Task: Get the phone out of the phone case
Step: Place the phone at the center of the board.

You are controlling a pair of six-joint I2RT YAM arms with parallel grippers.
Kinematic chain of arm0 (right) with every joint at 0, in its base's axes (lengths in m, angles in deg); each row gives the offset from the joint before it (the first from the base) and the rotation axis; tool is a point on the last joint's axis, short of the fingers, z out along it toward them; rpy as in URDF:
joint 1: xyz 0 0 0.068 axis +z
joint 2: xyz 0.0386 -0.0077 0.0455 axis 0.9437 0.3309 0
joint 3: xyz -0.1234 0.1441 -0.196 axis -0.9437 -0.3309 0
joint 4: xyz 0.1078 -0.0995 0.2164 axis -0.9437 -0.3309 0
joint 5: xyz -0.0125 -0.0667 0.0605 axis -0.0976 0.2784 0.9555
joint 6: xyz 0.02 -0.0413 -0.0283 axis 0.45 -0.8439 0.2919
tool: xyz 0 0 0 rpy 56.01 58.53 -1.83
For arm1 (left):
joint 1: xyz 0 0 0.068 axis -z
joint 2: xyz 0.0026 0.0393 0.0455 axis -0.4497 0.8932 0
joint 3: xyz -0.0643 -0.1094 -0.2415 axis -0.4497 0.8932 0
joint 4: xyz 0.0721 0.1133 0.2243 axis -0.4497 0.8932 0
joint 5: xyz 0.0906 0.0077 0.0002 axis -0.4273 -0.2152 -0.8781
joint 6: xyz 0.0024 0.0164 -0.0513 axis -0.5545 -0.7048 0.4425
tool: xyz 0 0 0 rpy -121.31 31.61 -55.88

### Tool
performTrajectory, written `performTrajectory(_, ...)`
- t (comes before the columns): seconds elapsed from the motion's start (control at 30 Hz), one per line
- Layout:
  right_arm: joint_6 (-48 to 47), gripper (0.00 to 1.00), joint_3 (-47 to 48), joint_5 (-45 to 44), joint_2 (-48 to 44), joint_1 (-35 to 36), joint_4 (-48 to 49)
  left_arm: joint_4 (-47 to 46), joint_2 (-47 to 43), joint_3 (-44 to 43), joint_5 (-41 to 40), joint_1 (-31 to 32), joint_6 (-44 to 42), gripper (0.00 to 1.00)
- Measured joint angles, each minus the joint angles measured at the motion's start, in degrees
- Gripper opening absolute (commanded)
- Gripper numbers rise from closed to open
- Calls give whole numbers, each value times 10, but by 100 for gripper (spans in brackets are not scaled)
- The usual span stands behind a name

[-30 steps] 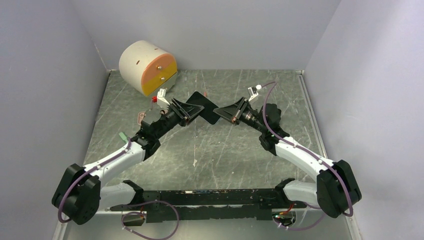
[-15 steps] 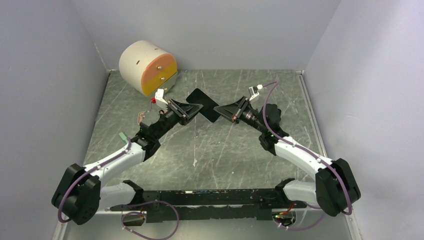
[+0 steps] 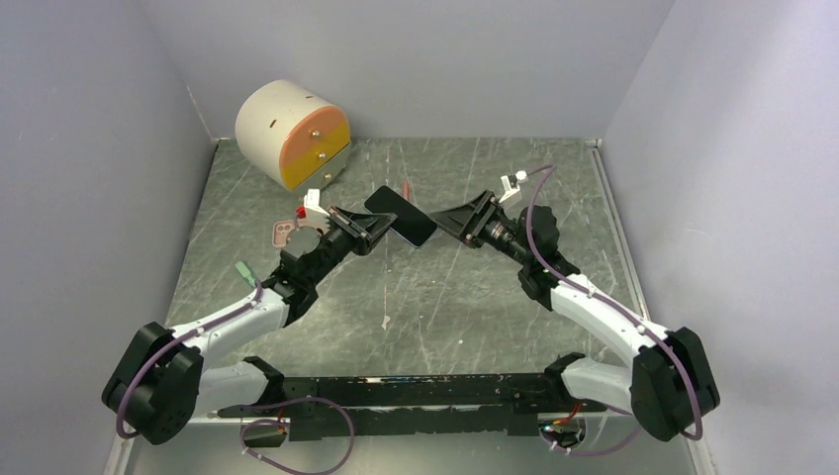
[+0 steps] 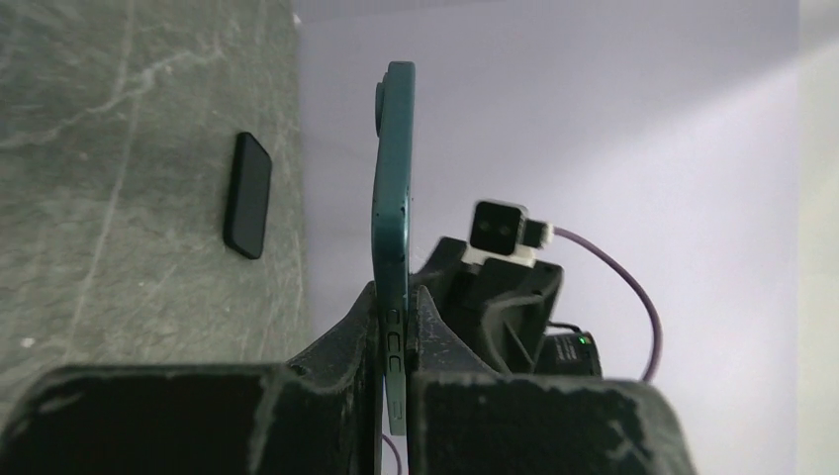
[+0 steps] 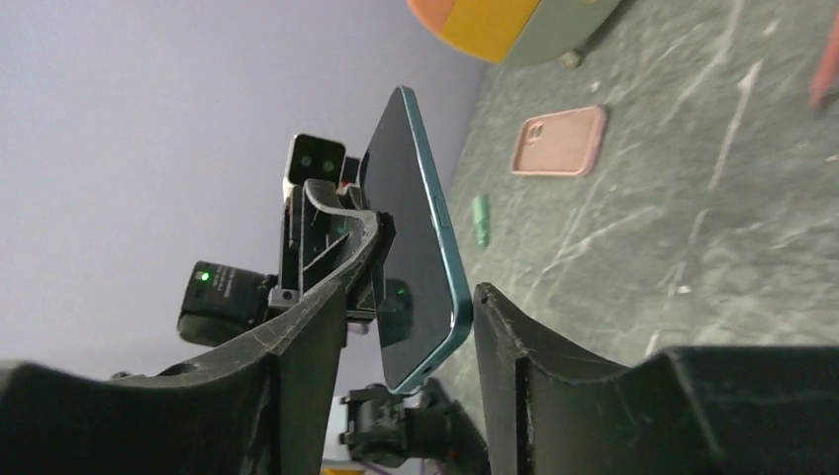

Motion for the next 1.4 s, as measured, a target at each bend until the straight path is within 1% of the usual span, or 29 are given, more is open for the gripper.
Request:
performTrajectory(0.2,-70,71,1,-34,-54,-17,-79,44,0,15,-60,0,2,3)
performTrajectory(0.27,-95,74,2,-49,-78,-26,-111,57,2,21,-82,-1,10,3)
performTrajectory(0.5,-178,77,4,-108,-160,-52,-207,96,47,31,-163,-1,42,3)
performTrajectory(0.63,-223,78,12,-139,-189,-58,-254,117,85,31,-207,-1,62,3)
performTrajectory(0.97,-302,81,25,-174,-209,-65,-321,131,206,16,-275,-9,132,2)
performTrajectory(1.1,-325,82,30,-179,-210,-66,-336,147,225,0,-289,-18,140,6)
performTrajectory(1.4,-347,82,31,-185,-216,-67,-345,147,269,-34,-296,-40,153,17)
